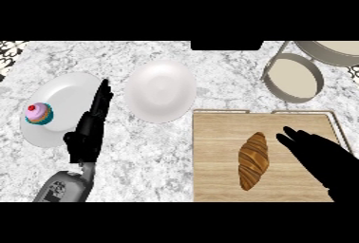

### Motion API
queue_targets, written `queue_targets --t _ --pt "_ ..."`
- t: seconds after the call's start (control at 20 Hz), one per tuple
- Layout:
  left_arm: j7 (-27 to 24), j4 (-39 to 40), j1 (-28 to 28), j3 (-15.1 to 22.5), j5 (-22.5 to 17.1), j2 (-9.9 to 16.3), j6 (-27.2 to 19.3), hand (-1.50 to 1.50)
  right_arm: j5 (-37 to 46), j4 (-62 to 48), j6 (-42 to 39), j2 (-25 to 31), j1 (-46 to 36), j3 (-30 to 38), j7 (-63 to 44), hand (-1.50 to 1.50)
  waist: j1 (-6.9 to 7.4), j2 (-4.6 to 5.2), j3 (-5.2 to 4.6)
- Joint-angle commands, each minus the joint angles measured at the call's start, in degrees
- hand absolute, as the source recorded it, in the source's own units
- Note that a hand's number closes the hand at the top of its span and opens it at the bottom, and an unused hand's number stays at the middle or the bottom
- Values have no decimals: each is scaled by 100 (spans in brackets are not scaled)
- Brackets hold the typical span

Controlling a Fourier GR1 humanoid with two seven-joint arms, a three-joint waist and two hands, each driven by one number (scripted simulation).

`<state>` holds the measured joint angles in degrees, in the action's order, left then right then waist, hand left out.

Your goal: Pick the croissant from the tray and place it in the tiered basket

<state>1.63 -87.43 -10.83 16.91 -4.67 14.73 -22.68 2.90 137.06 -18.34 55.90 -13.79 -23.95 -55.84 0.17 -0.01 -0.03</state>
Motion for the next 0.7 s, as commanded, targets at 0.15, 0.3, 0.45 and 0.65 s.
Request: queue_targets --t 0.15,0.3,0.45,0.65 --pt "269 -252 62 -10 308 -204 -119 0 804 -192 -487 -278 138 47 23 -150 -27 -6 4" --pt "226 36 -165 -277 156 -136 129 0 1185 -700 -346 -634 84 -122 -55 -150 -22 5 2" --pt "-54 -315 400 -181 251 -75 251 0 1004 -519 -620 -746 81 120 -441 -150 -5 -5 -1" --pt "4 -74 161 -306 307 -275 321 0 1318 -1039 -739 -993 474 201 348 -150 -19 1 2"
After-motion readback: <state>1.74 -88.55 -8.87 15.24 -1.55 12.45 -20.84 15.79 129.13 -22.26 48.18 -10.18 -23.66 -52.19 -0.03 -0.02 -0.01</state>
